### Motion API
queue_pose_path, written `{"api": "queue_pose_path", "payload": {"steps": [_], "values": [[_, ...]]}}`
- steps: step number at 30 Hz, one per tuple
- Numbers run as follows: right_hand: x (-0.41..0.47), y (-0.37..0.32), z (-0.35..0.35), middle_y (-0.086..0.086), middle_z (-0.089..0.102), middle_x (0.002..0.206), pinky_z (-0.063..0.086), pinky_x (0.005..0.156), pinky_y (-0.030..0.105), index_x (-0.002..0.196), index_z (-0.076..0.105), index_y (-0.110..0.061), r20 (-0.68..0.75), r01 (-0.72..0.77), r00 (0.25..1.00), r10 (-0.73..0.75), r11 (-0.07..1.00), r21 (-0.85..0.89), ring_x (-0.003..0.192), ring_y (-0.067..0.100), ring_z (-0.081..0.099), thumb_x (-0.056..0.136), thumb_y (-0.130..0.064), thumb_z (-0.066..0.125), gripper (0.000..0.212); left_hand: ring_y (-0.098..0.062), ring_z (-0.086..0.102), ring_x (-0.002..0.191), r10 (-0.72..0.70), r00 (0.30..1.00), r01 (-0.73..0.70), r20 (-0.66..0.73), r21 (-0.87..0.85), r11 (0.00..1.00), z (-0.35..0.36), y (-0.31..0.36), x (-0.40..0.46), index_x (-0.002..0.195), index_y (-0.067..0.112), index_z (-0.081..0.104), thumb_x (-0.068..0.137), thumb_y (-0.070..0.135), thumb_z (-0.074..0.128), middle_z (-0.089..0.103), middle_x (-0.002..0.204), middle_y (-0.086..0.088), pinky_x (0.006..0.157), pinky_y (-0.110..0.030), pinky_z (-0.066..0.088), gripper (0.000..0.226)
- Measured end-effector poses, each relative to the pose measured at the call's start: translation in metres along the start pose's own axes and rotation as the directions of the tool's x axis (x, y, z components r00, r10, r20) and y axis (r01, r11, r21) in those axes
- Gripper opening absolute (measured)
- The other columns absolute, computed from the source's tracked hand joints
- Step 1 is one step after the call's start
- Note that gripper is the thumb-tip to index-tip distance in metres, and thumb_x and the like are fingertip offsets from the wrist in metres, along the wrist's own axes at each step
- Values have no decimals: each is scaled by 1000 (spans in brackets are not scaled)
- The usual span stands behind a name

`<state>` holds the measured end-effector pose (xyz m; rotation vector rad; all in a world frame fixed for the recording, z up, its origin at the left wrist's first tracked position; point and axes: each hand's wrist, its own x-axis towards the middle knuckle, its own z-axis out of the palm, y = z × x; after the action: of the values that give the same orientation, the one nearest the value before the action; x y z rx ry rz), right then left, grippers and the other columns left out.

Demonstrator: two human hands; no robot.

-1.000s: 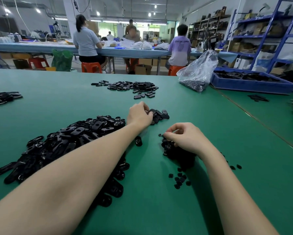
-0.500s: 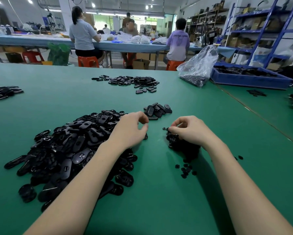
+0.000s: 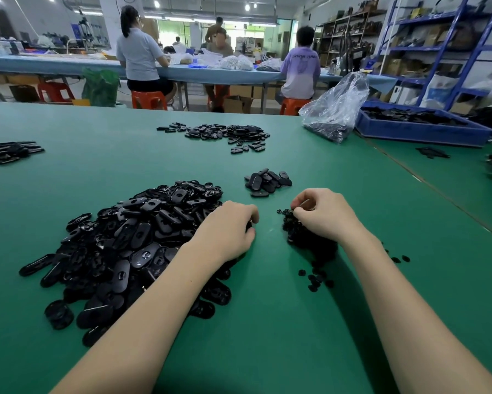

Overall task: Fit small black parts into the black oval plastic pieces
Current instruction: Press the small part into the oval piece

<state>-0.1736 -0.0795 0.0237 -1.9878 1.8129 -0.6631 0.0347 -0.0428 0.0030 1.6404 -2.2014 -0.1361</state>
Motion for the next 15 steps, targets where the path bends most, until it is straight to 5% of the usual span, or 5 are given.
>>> {"api": "queue_pose_path", "payload": {"steps": [4,9,15], "values": [[-1,-2,14,-6,65,129,45,96,37,125,67,-37,-22,71,997,-78,972,-222,126,22,52,96,-32,55,32,-19,61,80,-47,985,13,-167,-199,980,3,2,1,99,22,71,94,14,55,68,82,7,81,-35,53,18],[-4,-6,34,-5,41,159,29,114,46,142,55,-42,39,115,993,-108,912,-393,148,22,28,101,-42,46,42,-8,72,71,-188,958,90,-216,-398,913,7,-2,5,85,29,68,94,14,56,72,81,8,75,-29,56,22],[-6,-11,39,-8,56,143,36,107,42,120,72,-38,-18,140,987,-160,909,-393,137,23,40,99,-34,53,29,-14,76,69,-364,929,185,-64,-773,607,7,0,8,86,19,71,95,5,50,76,72,-1,65,-29,58,27]]}}
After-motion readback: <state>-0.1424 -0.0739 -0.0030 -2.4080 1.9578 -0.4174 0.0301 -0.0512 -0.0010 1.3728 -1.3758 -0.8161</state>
